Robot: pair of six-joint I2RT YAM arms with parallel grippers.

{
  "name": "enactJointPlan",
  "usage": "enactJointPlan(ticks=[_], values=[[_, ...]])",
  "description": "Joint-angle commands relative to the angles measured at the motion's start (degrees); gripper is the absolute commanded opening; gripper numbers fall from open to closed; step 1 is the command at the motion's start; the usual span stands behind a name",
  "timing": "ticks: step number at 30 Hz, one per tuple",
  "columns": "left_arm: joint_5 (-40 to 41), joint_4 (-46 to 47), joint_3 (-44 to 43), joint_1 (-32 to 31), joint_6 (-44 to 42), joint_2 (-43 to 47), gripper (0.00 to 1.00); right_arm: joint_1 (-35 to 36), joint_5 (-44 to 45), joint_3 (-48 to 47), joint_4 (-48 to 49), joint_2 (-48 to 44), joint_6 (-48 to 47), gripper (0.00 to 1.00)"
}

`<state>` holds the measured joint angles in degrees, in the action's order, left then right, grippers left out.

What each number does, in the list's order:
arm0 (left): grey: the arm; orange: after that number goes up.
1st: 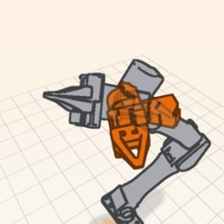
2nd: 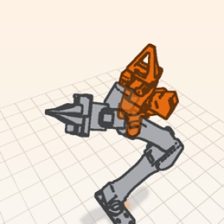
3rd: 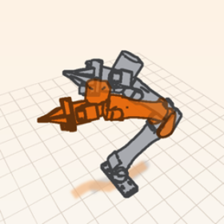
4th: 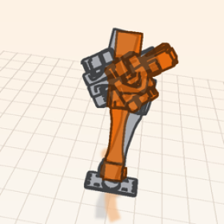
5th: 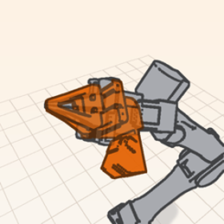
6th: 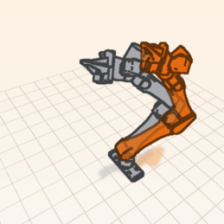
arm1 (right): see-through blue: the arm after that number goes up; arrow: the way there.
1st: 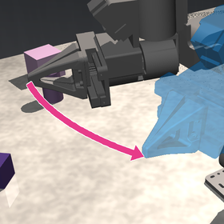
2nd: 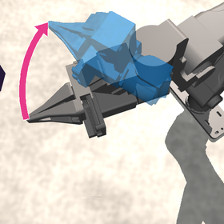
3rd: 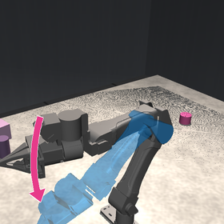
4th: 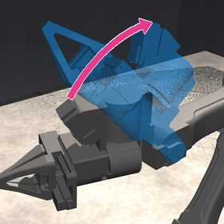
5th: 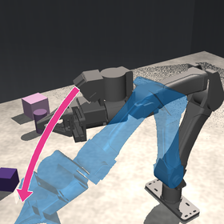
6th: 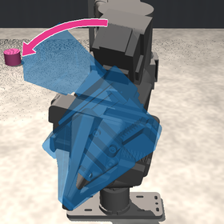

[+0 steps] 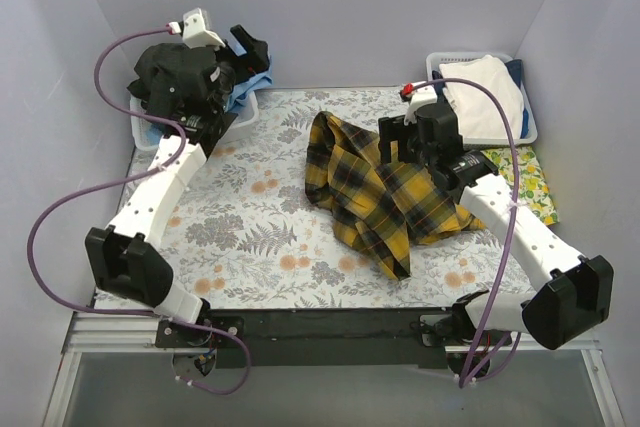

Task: Fold and stack the long sleeve shirts
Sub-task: Flatten the shirt out

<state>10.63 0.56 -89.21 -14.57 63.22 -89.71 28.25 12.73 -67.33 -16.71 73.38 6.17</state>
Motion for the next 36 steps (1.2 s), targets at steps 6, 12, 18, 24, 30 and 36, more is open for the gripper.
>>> enactJointPlan(ticks=[6, 12, 18, 24, 30, 36], values=[[-20.1, -11.9, 12.5, -2.8, 3.5, -1.1, 0.87, -0.7, -3.2, 1.5, -5.7, -3.6, 4.6, 0.93], [-24.0, -16.5, 25.7, -7.1, 2.9, 1.5, 0.86, -0.9, -5.5, 5.1, -13.4, -8.1, 5.4, 0.93], [-27.9, -12.0, 39.4, -8.5, 3.9, 8.9, 0.88, -0.9, -6.8, 11.3, -15.5, -12.2, 6.3, 0.92], [-31.1, -6.4, 41.2, -9.5, 4.6, 5.7, 0.88, -0.9, -1.6, 13.1, -16.2, -13.9, 6.8, 0.92], [-27.7, -0.9, 39.6, -11.4, 5.2, -2.4, 0.88, -1.0, 7.5, 13.5, -16.4, -13.4, 6.8, 0.93], [-24.5, 6.9, 35.4, -12.9, 6.5, -11.6, 0.87, -2.1, 10.2, 13.1, -14.5, -11.0, 6.2, 0.94]])
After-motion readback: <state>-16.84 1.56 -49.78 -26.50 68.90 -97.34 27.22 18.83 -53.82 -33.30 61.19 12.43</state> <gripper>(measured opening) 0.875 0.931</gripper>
